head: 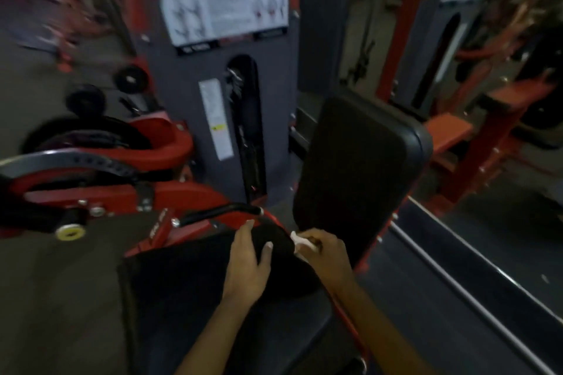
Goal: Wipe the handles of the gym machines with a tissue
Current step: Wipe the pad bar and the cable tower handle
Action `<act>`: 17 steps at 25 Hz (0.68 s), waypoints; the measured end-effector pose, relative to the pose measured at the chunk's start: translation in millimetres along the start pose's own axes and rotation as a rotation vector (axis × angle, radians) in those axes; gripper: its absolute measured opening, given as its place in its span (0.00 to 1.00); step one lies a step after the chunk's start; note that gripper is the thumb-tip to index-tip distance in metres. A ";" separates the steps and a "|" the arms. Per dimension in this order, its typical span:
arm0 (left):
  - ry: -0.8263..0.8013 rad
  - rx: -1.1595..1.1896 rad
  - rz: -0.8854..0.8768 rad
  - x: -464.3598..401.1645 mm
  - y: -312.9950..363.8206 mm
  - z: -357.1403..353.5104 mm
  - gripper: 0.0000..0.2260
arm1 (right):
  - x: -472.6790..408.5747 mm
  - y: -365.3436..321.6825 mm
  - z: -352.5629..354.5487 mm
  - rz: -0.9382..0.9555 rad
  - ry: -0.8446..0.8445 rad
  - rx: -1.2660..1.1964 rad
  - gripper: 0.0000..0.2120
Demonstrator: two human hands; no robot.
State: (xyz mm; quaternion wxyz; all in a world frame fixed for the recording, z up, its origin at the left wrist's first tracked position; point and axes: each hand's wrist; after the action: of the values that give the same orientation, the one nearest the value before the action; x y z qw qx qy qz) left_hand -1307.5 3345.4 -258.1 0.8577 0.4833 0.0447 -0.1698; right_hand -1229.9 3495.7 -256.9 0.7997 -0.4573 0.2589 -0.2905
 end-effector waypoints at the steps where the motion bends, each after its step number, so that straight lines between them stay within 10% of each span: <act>1: 0.051 0.012 -0.005 -12.6 7.8 20.8 0.25 | -10.7 -28.6 -8.2 0.075 -0.011 -0.012 0.03; 17: 0.753 -0.324 0.148 -5.8 -1.3 355.6 0.24 | 22.0 -317.1 -159.9 0.683 -0.596 -0.223 0.05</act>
State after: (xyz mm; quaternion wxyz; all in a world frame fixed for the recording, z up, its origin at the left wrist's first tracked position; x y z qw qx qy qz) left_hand -1344.5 3046.0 -69.8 0.8563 0.3722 0.3466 0.0902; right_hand -1395.4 3256.4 -52.1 0.8351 -0.4924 0.1834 0.1627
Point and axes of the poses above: each hand's wrist, its own x-axis away from the middle knuckle, its own z-axis out of the back of the hand, y = z × x, and after that the axes turned 13 degrees about y, right-handed
